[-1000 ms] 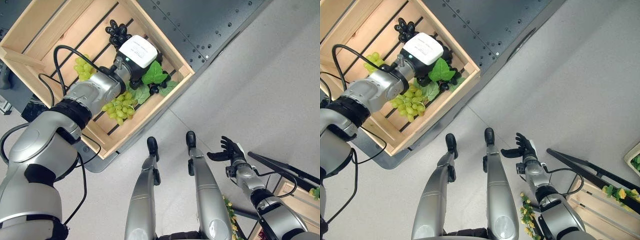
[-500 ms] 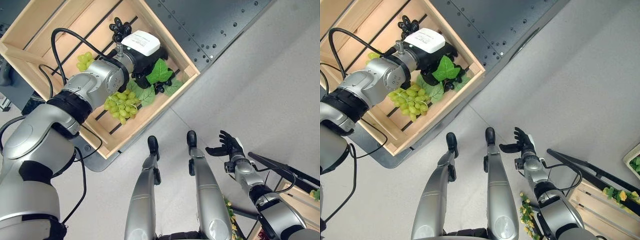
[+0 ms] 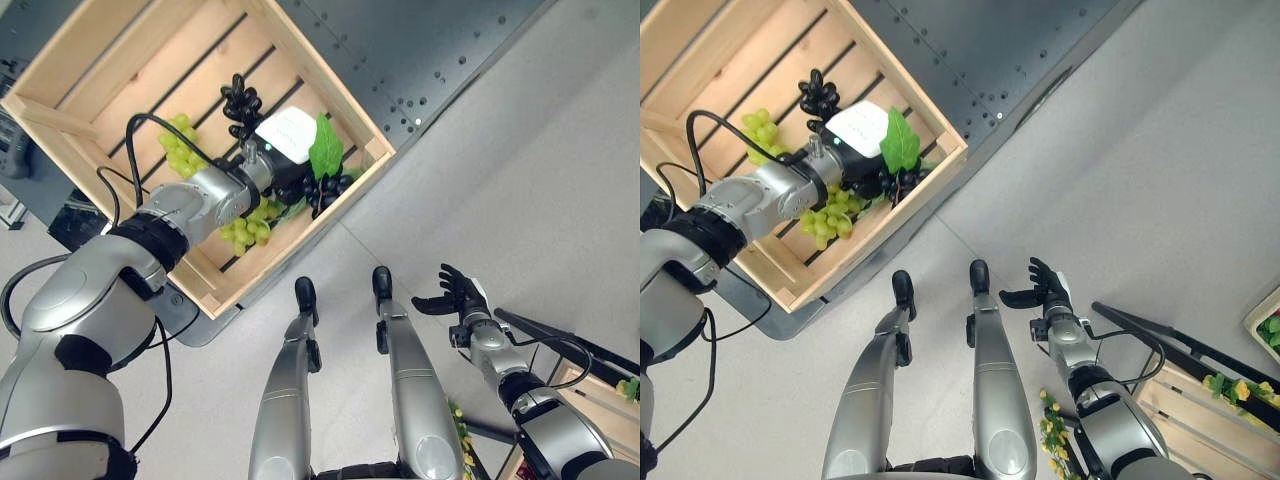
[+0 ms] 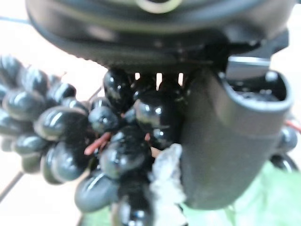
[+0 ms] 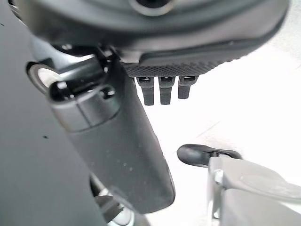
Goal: Pick up the fruits from the basket on one side to the basket on the other side
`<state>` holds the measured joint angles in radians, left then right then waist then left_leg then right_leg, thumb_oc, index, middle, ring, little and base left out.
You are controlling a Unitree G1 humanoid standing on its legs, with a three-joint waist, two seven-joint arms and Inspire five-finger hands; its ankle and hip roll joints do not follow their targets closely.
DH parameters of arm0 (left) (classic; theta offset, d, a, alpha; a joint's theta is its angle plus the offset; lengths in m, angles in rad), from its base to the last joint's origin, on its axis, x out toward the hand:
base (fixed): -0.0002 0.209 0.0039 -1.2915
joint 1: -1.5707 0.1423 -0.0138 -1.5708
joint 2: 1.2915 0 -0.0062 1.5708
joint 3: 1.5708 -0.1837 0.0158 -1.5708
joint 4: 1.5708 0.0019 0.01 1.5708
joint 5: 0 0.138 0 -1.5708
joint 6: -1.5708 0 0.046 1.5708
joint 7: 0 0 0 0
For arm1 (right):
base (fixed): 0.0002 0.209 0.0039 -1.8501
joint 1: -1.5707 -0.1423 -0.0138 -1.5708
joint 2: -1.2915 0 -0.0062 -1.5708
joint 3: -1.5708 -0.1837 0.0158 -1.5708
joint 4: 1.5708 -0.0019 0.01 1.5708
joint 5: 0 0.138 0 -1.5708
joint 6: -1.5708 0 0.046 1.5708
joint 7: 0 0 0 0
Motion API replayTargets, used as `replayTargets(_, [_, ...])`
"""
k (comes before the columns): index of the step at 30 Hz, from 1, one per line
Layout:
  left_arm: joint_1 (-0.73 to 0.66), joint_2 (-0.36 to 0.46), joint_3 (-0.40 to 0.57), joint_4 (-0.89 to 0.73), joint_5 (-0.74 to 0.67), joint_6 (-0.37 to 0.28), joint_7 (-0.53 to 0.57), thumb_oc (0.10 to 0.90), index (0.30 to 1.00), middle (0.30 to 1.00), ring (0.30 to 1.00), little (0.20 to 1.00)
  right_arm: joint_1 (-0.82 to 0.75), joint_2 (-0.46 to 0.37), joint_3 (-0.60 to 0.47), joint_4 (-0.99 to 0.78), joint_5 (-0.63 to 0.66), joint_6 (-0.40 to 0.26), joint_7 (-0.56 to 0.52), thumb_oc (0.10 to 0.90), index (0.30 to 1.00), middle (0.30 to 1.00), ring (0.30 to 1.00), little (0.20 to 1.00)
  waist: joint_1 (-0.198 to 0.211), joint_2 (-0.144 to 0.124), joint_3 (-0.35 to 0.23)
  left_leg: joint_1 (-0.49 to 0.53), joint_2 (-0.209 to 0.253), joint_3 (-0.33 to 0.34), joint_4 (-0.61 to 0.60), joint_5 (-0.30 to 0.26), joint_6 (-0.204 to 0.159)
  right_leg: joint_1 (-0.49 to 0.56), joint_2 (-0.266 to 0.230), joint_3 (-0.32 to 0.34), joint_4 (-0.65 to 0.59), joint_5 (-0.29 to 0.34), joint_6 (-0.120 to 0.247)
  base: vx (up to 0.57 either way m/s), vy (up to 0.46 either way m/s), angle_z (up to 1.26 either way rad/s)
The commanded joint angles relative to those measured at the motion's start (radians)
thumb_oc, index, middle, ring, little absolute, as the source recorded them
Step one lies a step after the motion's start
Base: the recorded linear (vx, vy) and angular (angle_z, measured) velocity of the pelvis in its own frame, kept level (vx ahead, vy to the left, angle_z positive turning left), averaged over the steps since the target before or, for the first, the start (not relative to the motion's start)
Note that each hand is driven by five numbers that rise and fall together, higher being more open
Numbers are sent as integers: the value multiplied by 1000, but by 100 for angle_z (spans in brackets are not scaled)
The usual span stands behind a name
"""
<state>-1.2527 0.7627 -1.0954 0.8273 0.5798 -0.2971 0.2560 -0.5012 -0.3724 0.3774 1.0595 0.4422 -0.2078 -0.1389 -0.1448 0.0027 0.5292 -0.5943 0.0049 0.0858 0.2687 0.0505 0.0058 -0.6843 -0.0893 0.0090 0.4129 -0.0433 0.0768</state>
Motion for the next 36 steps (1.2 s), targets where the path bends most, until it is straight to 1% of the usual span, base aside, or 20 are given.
replayTargets(1, [-10,15,109,-43,-55,-85,101,400,300,300,300,300,61,-30,-14,-27,51,-68,-19,800,900,900,900,900,21,-7,-9,47,2,15,50,-50,-23,109,-14,-60,-122,105,-6,0,0,0])
replayTargets(6, [71,25,184,-72,-179,-121,121,400,300,300,300,300,80,-18,-17,-69,71,-52,-21,800,900,900,900,900,36,-7,-9,152,-4,4,26,-60,-24,215,-24,-61,-151,100,-3,0,0,0])
replayTargets(7, [126,17,250,-81,-274,-129,127,400,300,300,300,300,97,-7,-28,-95,107,-45,-18,800,900,900,900,900,41,-9,-9,194,-5,-2,19,-63,-25,258,-27,-61,-159,96,-4,21,-2,-3])
replayTargets(10, [223,-3,362,-98,-370,-152,139,400,300,300,300,300,134,4,-39,-140,103,-64,-14,800,900,900,900,900,48,-10,-10,256,-7,-7,4,-66,-26,320,-31,-66,-171,90,-6,13,-6,-3])
replayTargets(12, [338,-33,485,-130,-443,-174,136,400,300,300,300,300,187,17,-41,-223,97,-71,-20,800,900,900,900,900,53,-10,-39,305,-5,-13,-25,-61,-29,369,-36,-74,-188,84,-6,63,-17,1])
replayTargets(13, [414,-60,564,-153,-500,-193,140,400,300,300,300,300,222,30,-39,-288,87,-73,-24,800,900,900,900,900,59,-9,-66,338,-3,-16,-53,-56,-32,403,-38,-81,-206,81,-7,86,-19,1])
replayTargets(16, [514,-112,661,-198,-571,-197,133,400,300,300,300,300,273,43,-39,-376,69,-65,-14,800,900,900,900,900,61,-8,-114,403,7,-22,-106,-46,-40,466,-35,-89,-241,75,-10,96,-9,-2])
replayTargets(17, [521,-115,667,-202,-588,-199,134,400,300,300,300,300,277,43,-38,-381,69,-69,-9,800,900,900,900,900,60,-8,-116,408,8,-22,-111,-45,-41,471,-34,-90,-244,75,-10,109,-1,1])
replayTargets(18, [570,-152,723,-233,-676,-186,117,400,300,300,300,300,306,47,-33,-438,49,-70,-13,800,900,900,900,900,61,-6,-147,447,11,-25,-143,-42,-44,513,-31,-93,-272,73,-11,96,-3,2])
replayTargets(20, [621,-200,778,-252,-786,-184,91,400,300,300,300,300,333,51,-28,-495,12,-90,-21,800,900,900,900,900,60,-4,-178,497,11,-29,-172,-45,-46,565,-28,-93,-300,68,-11,121,-4,13])
replayTargets(21, [624,-203,781,-253,-805,-190,90,400,300,300,300,300,335,51,-27,-499,9,-95,-21,800,900,900,900,900,59,-4,-183,498,11,-29,-176,-42,-46,566,-28,-93,-305,71,-11,137,-2,15])
replayTargets(22, [664,-256,831,-269,-905,-194,56,400,300,300,300,300,356,56,-26,-551,-11,-102,-24,800,900,900,900,900,59,-4,-216,532,12,-30,-203,-41,-48,600,-27,-93,-330,73,-9,80,0,6])
replayTargets(23, [667,-259,834,-271,-912,-192,51,400,300,300,300,300,358,55,-26,-554,-12,-104,-24,800,900,900,900,900,58,-4,-217,536,12,-31,-206,-41,-48,604,-27,-93,-332,73,-9,147,-1,1])
replayTargets(24, [698,-302,874,-289,-1004,-189,8,400,300,300,300,300,373,61,-37,-590,-21,-102,-5,800,900,900,900,900,56,-4,-244,565,16,-30,-224,-40,-49,632,-25,-93,-350,75,-8,78,-3,-3])
replayTargets(25, [704,-309,880,-292,-1043,-194,-2,400,300,300,300,300,376,62,-38,-596,-27,-107,0,800,900,900,900,900,55,-3,-248,571,17,-30,-228,-40,-49,637,-25,-93,-352,75,-8,162,-1,-3])
replayTargets(26, [736,-362,917,-322,-1184,-172,-56,400,300,300,300,300,386,68,-50,-622,-24,-102,37,800,900,900,900,900,53,-1,-283,602,22,-26,-247,-38,-49,666,-25,-93,-369,77,-6,126,-3,-1])
replayTargets(30, [767,-428,940,-350,-1347,-159,-121,400,300,300,300,300,398,77,-60,-660,-17,-104,111,800,900,900,900,900,51,-1,-324,640,26,-34,-274,-33,-49,703,-23,-88,-389,81,-4,104,-28,3])
replayTargets(31, [778,-453,949,-381,-1380,-132,-142,400,300,300,300,300,394,79,-61,-694,-6,-85,157,800,900,900,900,900,53,-2,-345,659,29,-41,-296,-26,-52,725,-23,-87,-412,90,-1,72,-41,11])
replayTargets(34, [783,-463,955,-424,-1478,-86,-204,400,300,300,300,300,381,63,-68,-740,43,-72,272,800,900,900,900,900,54,-2,-371,689,36,-45,-338,-11,-57,757,-24,-89,-452,107,5,63,-36,6])
replayTargets(36, [779,-459,958,-436,-1529,-60,-238,400,300,300,300,300,377,54,-74,-760,70,-58,314,800,900,900,900,900,54,-1,-380,694,37,-46,-344,-10,-59,766,-24,-89,-464,112,7,41,-25,0])
